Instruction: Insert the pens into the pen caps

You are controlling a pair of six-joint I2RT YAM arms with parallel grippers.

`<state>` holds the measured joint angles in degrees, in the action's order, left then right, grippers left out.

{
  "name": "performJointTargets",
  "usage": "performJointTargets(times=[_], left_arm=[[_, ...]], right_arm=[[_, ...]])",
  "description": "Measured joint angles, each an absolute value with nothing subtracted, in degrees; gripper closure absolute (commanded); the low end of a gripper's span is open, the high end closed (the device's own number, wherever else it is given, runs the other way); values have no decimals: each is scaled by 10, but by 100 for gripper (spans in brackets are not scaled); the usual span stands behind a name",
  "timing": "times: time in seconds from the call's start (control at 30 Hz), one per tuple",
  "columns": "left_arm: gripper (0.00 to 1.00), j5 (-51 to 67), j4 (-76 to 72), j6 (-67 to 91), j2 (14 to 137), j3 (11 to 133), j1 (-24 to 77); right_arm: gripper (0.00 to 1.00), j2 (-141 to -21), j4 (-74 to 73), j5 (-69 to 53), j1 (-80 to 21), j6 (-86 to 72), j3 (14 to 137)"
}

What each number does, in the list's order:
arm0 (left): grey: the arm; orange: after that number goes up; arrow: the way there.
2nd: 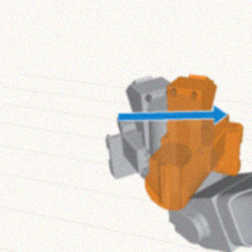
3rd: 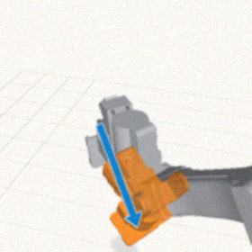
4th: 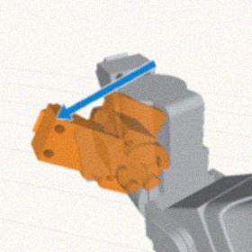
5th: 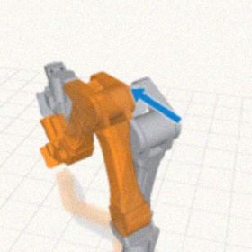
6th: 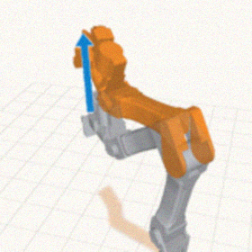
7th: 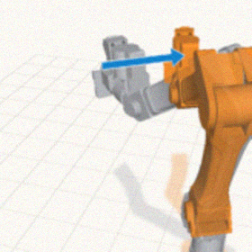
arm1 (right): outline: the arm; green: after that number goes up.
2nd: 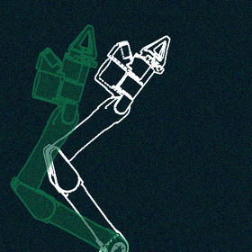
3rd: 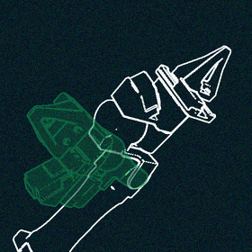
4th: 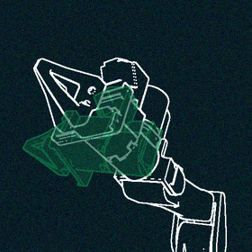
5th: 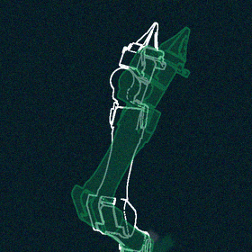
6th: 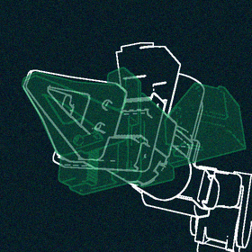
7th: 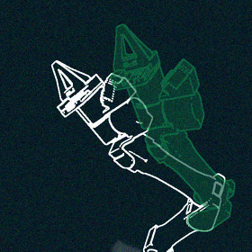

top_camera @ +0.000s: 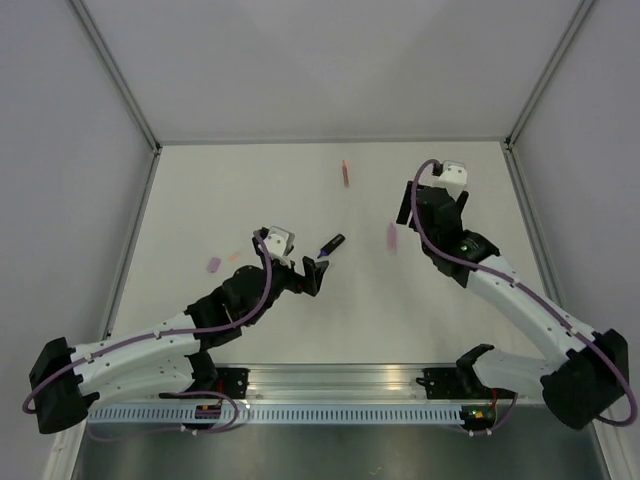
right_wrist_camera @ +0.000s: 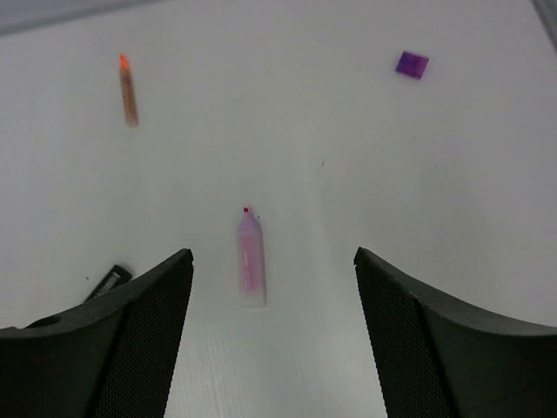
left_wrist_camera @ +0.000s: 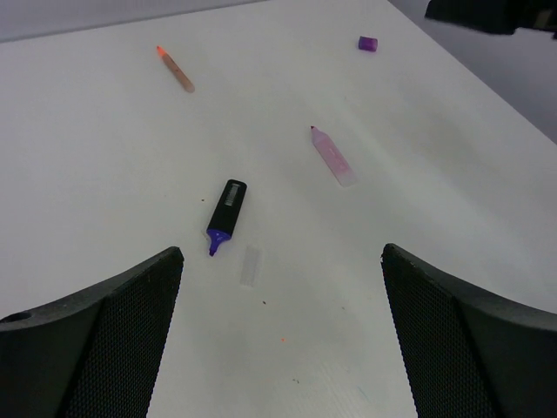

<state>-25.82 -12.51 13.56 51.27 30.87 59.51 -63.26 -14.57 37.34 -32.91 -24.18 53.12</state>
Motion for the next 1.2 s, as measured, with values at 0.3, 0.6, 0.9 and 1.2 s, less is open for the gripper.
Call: performJointTargets(times=[0.3,0.6,0.9,1.2], left_arm=[[0,-286,-140,136,443,282,595],[0,-294,-151,136,432,269,595],[0,-295,-155,137,436,268,595],[0,-295,-171,141,457,268,595]], right_arm=[[39,-916,-222,176,-235,-209,612],[45,-1037,-238,96,-227,-201,671],[49,-1059,-240,75,-227,-204,675],[57,-1072,-250,91,-227,-208,677]])
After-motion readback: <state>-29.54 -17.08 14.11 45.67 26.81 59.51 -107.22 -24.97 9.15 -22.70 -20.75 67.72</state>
